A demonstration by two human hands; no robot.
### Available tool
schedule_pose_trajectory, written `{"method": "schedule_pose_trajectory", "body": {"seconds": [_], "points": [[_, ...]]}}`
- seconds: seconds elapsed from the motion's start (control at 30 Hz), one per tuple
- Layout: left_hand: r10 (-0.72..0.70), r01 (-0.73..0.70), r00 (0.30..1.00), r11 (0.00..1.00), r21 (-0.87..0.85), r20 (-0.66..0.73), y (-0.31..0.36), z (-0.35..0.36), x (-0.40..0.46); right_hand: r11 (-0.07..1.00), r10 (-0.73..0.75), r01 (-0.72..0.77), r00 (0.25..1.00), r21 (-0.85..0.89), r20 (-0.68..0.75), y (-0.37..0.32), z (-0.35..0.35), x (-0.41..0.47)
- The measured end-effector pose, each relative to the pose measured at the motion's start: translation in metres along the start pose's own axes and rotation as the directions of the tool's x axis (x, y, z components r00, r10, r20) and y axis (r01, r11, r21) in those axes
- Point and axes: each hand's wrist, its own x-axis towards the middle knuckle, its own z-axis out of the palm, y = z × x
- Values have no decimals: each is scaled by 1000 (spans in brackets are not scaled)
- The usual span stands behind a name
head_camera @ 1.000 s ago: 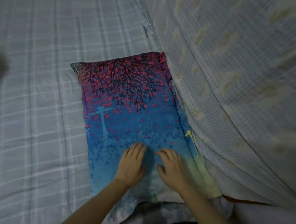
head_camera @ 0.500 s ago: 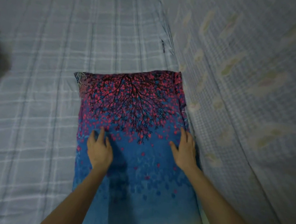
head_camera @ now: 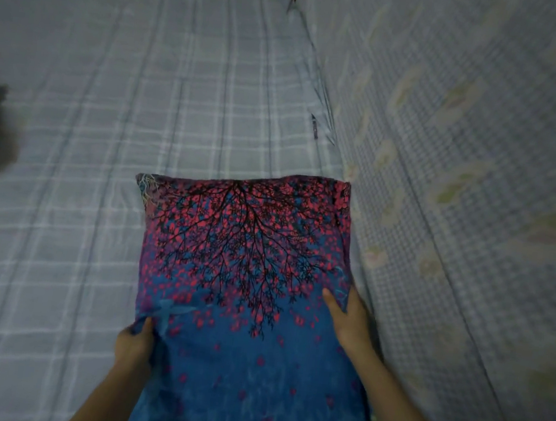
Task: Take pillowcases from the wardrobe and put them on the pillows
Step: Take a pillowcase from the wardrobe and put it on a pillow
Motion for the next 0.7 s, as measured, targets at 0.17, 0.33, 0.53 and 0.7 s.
{"method": "schedule_pose_trajectory", "body": {"seconds": [0.17,0.33,0.53,0.7], "points": [[2,-8,999,991,-136,-45,12,2,0,981,-174,177,984,82,-45,-19,2,-6],[84,-92,995,979,-183,-53,28,10,-10,947,-320,322,943,1,-93,-45,-6,1],[216,-232,970,961,149,116,72,25,-10,934,-302,276,949,-228,-88,-75,-34,35],[358,-468,884,679,566,301,63,40,-44,663,-190,147,981,-734,25,-71,-29,30]]}}
